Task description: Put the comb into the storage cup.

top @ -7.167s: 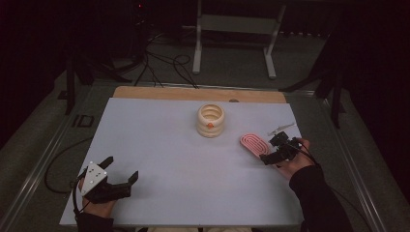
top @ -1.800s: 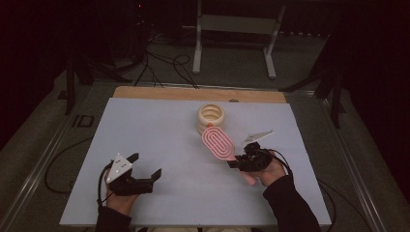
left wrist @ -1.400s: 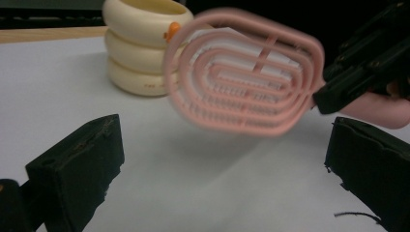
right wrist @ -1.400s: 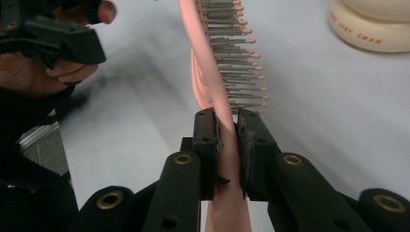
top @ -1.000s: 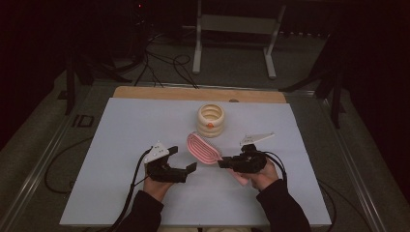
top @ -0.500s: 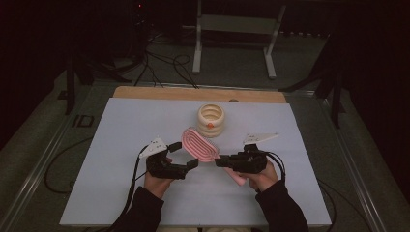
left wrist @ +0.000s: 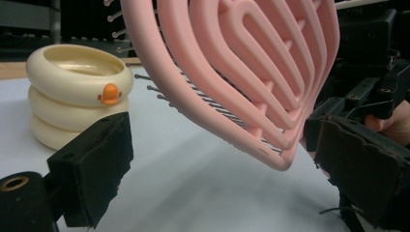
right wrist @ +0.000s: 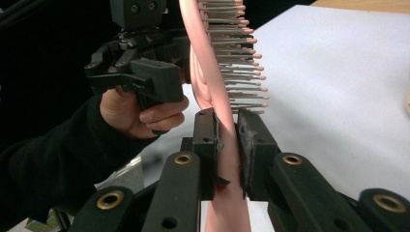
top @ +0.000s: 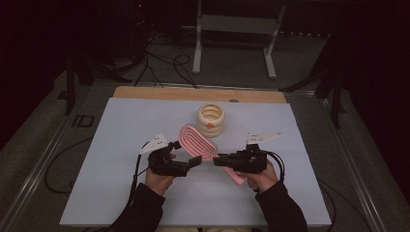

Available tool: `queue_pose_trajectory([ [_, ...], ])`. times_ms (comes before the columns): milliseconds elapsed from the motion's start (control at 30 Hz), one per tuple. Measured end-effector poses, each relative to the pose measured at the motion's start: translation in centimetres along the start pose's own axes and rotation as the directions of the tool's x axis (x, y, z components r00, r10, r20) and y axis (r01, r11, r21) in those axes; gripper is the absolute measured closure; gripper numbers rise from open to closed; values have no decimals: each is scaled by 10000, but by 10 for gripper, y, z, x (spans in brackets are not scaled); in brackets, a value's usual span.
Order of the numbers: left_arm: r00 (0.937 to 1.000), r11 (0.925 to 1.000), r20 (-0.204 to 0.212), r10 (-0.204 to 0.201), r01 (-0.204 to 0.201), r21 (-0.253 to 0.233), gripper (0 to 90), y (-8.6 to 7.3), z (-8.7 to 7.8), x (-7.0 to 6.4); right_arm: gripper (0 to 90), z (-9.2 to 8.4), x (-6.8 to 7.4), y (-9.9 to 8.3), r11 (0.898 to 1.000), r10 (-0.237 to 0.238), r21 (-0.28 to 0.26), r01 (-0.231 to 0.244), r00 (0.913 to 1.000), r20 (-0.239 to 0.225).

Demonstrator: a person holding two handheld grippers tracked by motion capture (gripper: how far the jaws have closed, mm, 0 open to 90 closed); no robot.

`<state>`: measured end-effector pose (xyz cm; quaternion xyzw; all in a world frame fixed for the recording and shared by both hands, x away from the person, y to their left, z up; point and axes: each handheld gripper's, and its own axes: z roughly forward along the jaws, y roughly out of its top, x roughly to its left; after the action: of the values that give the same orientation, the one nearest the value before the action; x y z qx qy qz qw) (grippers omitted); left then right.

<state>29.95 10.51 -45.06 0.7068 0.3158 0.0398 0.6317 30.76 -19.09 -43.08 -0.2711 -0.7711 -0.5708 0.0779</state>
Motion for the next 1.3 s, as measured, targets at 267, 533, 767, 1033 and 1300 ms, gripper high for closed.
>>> queue_pose_trajectory([
  [267, 9996, 9999, 239, 131, -132, 22, 156, 7, 4, -6, 792, 0, 2, 3, 9998, -87, -165, 82, 9995, -302],
  [533, 9963, 9999, 862, -26, 40, -161, 220, 12, 6, -7, 791, 2, 4, 3, 9997, -154, -188, 144, 9984, -541],
  [767, 9912, 9995, 1318, -135, 170, -260, 293, 14, 6, -7, 791, 5, 4, 3, 9999, -150, -53, 147, 9979, -636],
  [1033, 9874, 9977, 1544, -342, 427, -524, 430, 17, 2, -6, 788, 6, 3, 3, 9999, -17, -158, 4, 9967, -812],
  [1300, 9852, 9971, 1659, -431, 528, -548, 533, 16, 1, -5, 768, 6, 1, 1, 10000, 17, -18, -19, 9969, -789],
])
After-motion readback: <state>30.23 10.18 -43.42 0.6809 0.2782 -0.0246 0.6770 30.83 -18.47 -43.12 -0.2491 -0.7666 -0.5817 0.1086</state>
